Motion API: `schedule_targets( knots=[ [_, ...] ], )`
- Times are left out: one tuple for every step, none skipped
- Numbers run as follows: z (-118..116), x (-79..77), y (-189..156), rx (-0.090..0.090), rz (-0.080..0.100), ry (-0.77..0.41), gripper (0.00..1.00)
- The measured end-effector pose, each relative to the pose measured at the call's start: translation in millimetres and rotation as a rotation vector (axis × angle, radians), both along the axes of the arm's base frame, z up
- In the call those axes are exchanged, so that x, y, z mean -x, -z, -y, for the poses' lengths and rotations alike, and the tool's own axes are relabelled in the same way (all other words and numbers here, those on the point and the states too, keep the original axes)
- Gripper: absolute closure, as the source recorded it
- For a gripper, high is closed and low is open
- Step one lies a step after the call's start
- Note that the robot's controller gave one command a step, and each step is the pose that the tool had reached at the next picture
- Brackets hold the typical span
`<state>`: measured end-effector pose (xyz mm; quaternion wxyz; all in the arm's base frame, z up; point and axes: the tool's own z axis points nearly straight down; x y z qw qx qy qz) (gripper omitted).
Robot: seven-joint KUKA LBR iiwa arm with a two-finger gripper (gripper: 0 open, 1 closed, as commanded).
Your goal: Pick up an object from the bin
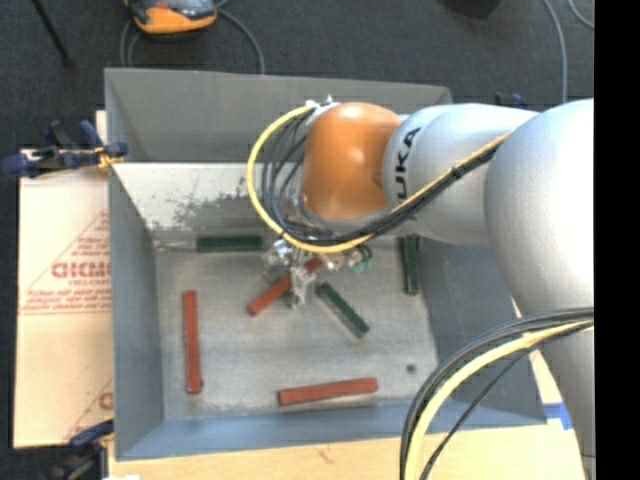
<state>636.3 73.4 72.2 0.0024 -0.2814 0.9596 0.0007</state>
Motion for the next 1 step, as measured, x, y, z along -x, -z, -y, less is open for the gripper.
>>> schedule_targets(
  knots=[
    [-20.0, -18.5, -194.4, 0.001, 0.011, -0.006, 1.0]
  ],
)
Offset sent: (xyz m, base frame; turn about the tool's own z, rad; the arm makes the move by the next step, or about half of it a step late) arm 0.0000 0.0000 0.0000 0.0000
